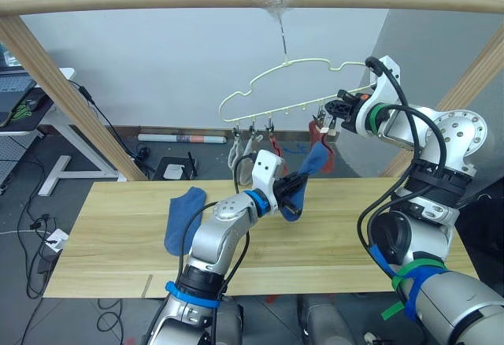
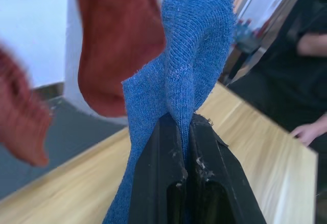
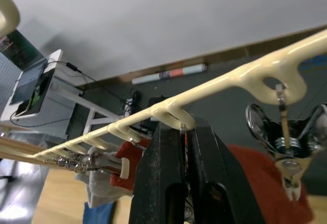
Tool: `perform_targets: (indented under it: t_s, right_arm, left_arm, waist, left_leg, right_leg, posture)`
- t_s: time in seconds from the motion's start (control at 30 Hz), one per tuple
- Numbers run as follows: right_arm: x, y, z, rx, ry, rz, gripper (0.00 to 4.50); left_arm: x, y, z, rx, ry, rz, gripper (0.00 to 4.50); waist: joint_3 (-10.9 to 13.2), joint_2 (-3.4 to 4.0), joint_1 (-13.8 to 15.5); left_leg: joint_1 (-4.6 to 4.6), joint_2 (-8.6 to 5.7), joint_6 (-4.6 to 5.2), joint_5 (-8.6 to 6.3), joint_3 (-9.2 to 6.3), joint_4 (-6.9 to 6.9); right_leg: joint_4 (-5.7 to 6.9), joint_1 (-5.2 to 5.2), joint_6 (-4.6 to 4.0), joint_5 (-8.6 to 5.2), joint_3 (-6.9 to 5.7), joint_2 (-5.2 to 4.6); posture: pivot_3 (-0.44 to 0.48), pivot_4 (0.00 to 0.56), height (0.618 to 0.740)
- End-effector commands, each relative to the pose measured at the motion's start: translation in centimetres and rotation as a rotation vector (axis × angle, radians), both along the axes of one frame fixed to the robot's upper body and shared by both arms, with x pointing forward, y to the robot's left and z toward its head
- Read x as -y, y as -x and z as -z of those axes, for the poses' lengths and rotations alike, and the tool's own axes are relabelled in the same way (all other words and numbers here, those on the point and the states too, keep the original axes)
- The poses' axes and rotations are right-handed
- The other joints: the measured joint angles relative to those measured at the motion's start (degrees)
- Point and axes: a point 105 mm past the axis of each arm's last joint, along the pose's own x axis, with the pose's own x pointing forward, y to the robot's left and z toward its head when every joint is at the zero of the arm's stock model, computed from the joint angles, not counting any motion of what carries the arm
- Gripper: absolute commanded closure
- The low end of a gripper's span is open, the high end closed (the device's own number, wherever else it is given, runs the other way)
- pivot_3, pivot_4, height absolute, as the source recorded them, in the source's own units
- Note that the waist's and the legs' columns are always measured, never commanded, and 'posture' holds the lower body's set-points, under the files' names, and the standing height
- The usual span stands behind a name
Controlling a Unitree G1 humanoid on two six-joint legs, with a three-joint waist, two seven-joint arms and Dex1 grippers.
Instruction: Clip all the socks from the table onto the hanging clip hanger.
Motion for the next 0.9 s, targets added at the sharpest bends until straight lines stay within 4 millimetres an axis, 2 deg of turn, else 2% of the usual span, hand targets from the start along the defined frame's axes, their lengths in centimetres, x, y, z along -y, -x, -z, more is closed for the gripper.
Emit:
perform_targets:
  t_s: [0.03,0.33,0.5,0.8,0.9]
  right_arm:
    - [0.6,0.5,-0.4,-0.014,-0.014,0.038,4.50]
    - [0.1,0.8,-0.2,-0.017,-0.020,0.038,4.50]
    - [-0.2,0.9,0.0,-0.019,-0.017,0.025,4.50]
    - [-0.3,0.8,-0.1,-0.016,-0.011,0.010,4.50]
    - [-0.4,0.8,-0.2,-0.010,-0.029,0.002,3.66]
  left_arm:
    - [0.9,-0.5,-1.8,0.035,0.052,0.005,4.48]
    - [1.2,-0.8,-2.3,0.050,0.062,0.008,4.48]
    - [1.1,-1.1,-3.2,0.061,0.103,0.002,4.48]
    - [1.8,-0.2,-4.4,0.060,0.167,0.064,4.48]
    - [1.9,0.0,-4.3,0.058,0.159,0.068,4.50]
  waist:
    - [0.00,0.00,0.00]
    - [0.01,0.01,-0.16]
    - [0.01,0.01,-0.16]
    - [0.01,0.02,-0.21]
    - [0.01,0.02,-0.24]
  left_leg:
    - [-0.01,0.00,0.00,0.00,0.00,0.01]
    - [-0.02,0.00,0.00,0.00,0.00,-0.01]
    - [-0.02,0.00,0.00,0.00,0.00,-0.01]
    - [-0.04,0.00,0.00,0.00,0.00,-0.02]
    - [-0.04,0.00,0.00,0.00,0.00,-0.01]
  right_leg:
    - [0.00,0.00,0.13,-0.08,0.00,0.00]
    - [-0.02,-0.02,0.12,-0.09,0.00,0.00]
    - [-0.01,-0.03,0.12,-0.09,0.00,0.00]
    - [-0.03,-0.04,0.12,-0.09,0.00,0.00]
    - [-0.03,-0.04,0.12,-0.09,0.00,0.00]
  posture:
    - [-0.018,0.216,0.740]
    - [-0.029,0.217,0.740]
    - [-0.025,0.214,0.740]
    - [-0.022,0.213,0.740]
    - [-0.025,0.211,0.740]
